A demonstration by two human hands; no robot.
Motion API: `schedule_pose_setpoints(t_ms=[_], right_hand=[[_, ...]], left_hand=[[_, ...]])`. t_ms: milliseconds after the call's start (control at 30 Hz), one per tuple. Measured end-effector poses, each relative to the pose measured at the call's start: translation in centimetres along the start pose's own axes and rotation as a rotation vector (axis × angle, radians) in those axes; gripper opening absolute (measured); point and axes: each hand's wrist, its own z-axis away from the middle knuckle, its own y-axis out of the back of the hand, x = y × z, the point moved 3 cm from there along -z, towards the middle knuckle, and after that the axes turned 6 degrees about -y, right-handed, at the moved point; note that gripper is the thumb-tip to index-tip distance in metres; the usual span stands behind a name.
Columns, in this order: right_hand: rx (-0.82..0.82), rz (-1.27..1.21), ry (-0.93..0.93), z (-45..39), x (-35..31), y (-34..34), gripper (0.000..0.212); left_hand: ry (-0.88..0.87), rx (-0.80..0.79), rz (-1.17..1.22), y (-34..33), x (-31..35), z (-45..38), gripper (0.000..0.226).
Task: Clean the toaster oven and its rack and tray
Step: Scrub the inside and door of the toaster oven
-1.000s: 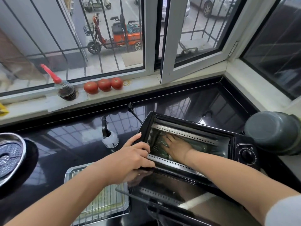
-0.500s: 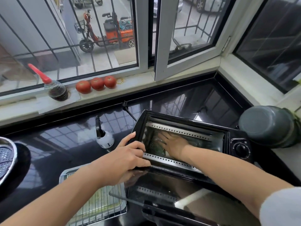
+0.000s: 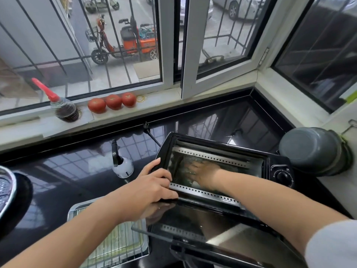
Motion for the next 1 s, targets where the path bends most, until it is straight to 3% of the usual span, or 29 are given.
schedule_pose_setpoints(t_ms=[167,333,500,633,800,867,933,1000], right_hand=[[-0.007,-0.096,-0.099,-0.2,-0.5,-0.3,0.052],[-0.370,-0.195,-0.426,4.2,1.6,-3.3,0.035],[-0.258,-0.197,-0.521,2.7,2.5,-2.7,0.043],[-0.186,-0.204,-0.417,2.9,2.2,-1.5,0.040],[-0.189,-0.765,-0.333,2.9,1.0,-0.3,0.042],[-0.235,-0.840,-0.430,2.9,1.0,-0.5,0.050],[-0.214,-0.721,-0.598,4.2,1.7,-0.6,0.054],[-0.203,-0.656,-0.640,5.0,1.7,-1.0,0.051]], left_hand=[[-0.010,-0.001,-0.003,-0.5,-0.2,0.1,0.037],[0.009,0.026,0.020,-0.6,-0.3,-0.1,0.033],[0.003,0.033,0.030,-0.2,0.1,-0.3,0.044],[-0.008,0.045,0.032,-0.2,0.2,-0.3,0.044],[-0.030,0.065,-0.030,-1.4,-0.3,0.0,0.043],[-0.057,0.102,-0.041,-1.7,-0.6,-0.1,0.041],[-0.062,0.162,0.007,-1.5,-0.6,-0.4,0.028],[-0.054,0.183,0.033,-1.5,-0.7,-0.5,0.025]])
